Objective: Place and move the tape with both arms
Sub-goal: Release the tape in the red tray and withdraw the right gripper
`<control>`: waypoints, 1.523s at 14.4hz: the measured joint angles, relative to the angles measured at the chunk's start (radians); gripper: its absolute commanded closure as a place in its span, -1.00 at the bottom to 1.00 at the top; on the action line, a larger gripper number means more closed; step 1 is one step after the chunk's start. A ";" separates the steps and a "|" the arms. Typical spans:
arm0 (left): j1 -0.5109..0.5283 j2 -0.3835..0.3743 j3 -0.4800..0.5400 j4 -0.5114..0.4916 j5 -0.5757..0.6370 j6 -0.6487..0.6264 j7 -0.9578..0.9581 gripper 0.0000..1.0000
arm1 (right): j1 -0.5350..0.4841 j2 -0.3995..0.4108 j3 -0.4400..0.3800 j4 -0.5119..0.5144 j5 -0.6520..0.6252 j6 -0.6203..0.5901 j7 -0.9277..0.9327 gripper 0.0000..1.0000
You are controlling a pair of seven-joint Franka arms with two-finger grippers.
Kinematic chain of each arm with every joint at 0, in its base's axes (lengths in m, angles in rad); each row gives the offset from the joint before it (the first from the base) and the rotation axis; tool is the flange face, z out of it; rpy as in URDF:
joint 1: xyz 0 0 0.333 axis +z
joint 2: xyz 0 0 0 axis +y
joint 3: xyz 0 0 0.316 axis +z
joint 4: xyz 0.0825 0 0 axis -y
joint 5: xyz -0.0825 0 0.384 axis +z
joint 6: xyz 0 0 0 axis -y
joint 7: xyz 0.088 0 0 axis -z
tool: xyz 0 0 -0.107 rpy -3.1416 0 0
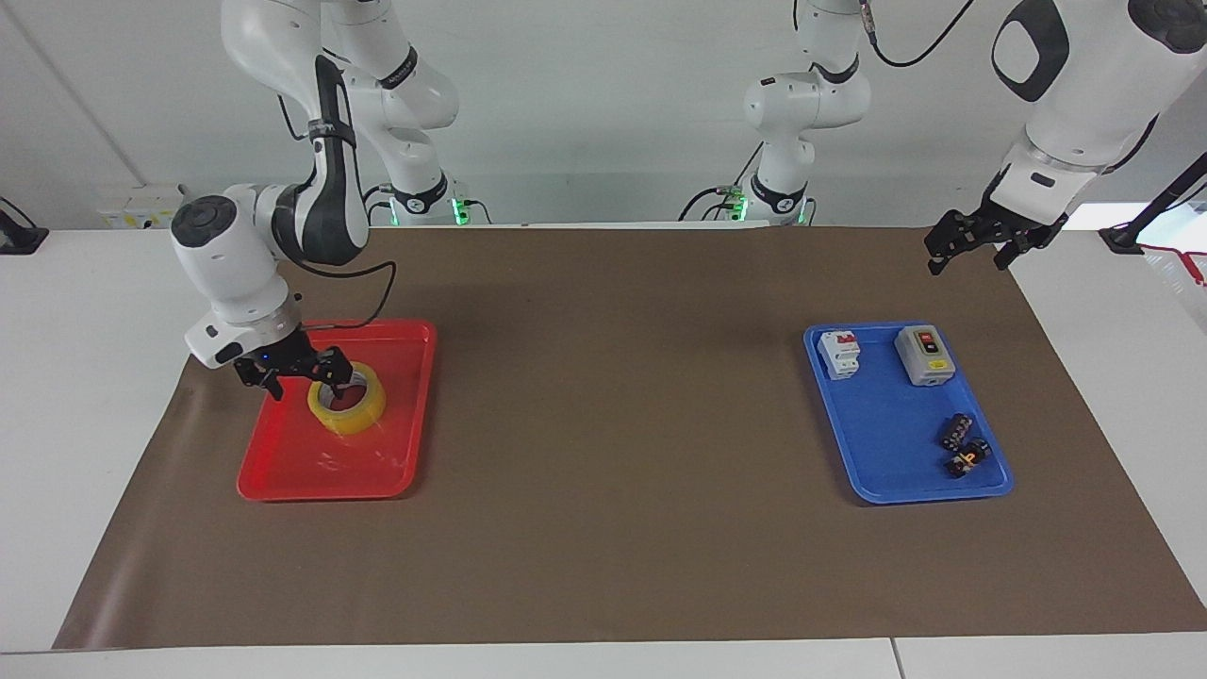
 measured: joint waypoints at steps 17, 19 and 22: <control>0.000 0.000 0.000 0.000 0.000 0.000 0.000 -1.00 | 0.087 -0.136 -0.002 0.533 -0.008 -0.780 0.200 -1.00; 0.000 0.000 0.000 0.000 0.000 0.000 0.000 -1.00 | 0.087 -0.132 -0.002 0.535 -0.008 -0.784 0.179 -1.00; 0.000 0.000 0.000 0.000 0.000 0.000 0.000 -1.00 | 0.086 -0.124 -0.002 0.536 -0.008 -0.786 0.132 -1.00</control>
